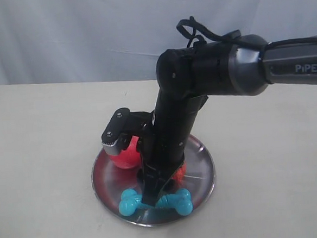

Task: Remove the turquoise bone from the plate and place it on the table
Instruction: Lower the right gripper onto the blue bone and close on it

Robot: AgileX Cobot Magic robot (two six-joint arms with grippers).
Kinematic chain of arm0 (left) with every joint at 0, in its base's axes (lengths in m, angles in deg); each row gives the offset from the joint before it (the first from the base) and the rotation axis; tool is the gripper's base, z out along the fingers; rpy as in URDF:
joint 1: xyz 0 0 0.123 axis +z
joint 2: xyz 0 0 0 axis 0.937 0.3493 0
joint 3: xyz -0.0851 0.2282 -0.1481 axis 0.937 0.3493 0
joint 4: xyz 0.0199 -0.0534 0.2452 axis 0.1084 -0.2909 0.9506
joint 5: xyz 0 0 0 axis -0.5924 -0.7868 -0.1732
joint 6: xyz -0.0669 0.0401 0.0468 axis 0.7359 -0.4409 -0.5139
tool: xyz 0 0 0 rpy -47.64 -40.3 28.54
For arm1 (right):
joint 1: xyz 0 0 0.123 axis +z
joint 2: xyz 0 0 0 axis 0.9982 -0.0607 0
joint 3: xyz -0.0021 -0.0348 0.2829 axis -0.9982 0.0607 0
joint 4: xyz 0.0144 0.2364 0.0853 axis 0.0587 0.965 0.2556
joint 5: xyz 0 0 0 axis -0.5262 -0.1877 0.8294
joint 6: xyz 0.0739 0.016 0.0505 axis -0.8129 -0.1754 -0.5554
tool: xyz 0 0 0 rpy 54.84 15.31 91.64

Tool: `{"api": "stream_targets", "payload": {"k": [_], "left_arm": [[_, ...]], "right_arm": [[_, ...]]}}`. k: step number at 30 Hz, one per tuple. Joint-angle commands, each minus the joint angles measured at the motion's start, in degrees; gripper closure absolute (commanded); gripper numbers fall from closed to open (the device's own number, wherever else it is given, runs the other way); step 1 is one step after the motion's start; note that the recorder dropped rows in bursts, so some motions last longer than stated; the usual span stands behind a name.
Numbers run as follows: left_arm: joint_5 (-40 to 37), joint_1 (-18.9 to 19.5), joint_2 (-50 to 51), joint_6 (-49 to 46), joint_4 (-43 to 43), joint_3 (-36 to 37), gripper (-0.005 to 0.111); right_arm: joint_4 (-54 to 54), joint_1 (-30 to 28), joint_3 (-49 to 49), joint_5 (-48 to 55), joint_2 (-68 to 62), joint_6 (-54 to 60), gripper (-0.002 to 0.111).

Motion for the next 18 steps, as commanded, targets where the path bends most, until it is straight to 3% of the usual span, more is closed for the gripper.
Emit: {"api": "stream_targets", "payload": {"k": [1, 18], "left_arm": [[0.3, 0.3, -0.1, 0.1, 0.4, 0.1, 0.107], [0.3, 0.3, -0.1, 0.1, 0.4, 0.1, 0.107]], "right_arm": [[0.2, 0.0, -0.4, -1.4, -0.8, 0.4, 0.055], [-0.1, 0.0, -0.4, -5.2, -6.4, 1.5, 0.055]]}}
